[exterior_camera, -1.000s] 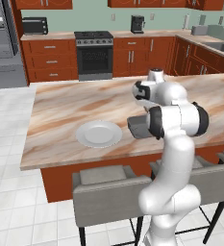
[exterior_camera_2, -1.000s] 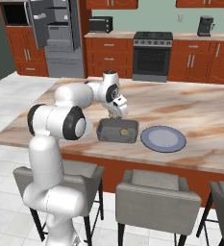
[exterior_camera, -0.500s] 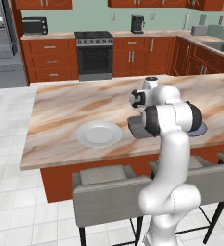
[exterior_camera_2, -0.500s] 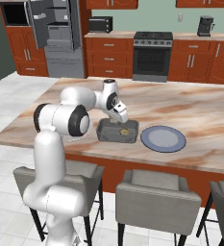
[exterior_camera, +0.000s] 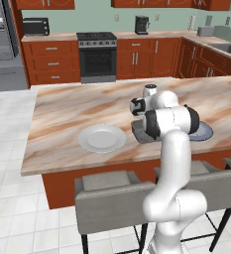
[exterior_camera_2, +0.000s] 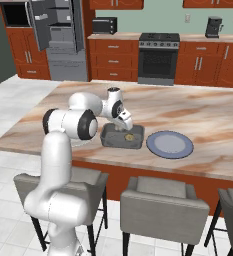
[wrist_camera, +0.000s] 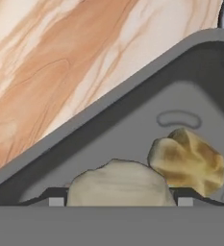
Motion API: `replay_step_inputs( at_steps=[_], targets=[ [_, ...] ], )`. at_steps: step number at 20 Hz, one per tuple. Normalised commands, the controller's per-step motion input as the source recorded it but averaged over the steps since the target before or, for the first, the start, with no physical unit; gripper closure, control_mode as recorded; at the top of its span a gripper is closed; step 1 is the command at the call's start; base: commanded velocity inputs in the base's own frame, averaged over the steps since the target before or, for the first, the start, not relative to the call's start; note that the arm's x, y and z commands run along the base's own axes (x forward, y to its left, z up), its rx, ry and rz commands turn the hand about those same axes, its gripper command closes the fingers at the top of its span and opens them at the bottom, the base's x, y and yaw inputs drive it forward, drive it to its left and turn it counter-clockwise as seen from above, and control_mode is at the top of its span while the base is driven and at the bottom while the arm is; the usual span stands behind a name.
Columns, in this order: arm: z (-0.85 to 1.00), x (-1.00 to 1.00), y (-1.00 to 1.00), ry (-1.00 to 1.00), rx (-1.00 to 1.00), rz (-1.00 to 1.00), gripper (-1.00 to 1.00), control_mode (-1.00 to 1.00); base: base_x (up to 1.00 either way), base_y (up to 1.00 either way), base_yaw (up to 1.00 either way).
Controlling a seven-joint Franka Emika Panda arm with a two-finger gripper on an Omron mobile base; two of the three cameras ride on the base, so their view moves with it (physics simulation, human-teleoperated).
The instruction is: Place two dumplings into each of the tupperware containers and then place the containers in the fridge.
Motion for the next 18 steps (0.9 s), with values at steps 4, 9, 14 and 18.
replay_step_inputs(
  at_steps=[4,9,14,18],
  targets=[
    [-0.35,0.14,0.04,0.00,-0.01,0.00,1.00,-1.00,0.00,0.00,0.00],
    [-0.32,0.21,0.01,0.00,-0.01,0.00,1.00,-1.00,0.00,0.00,0.00],
    [-0.26,0.27,0.00,0.00,-0.01,0.00,1.00,-1.00,0.00,0.00,0.00],
    [-0.03,0.01,0.00,0.00,-0.01,0.00,-1.00,-1.00,0.00,0.00,0.00]
  ],
)
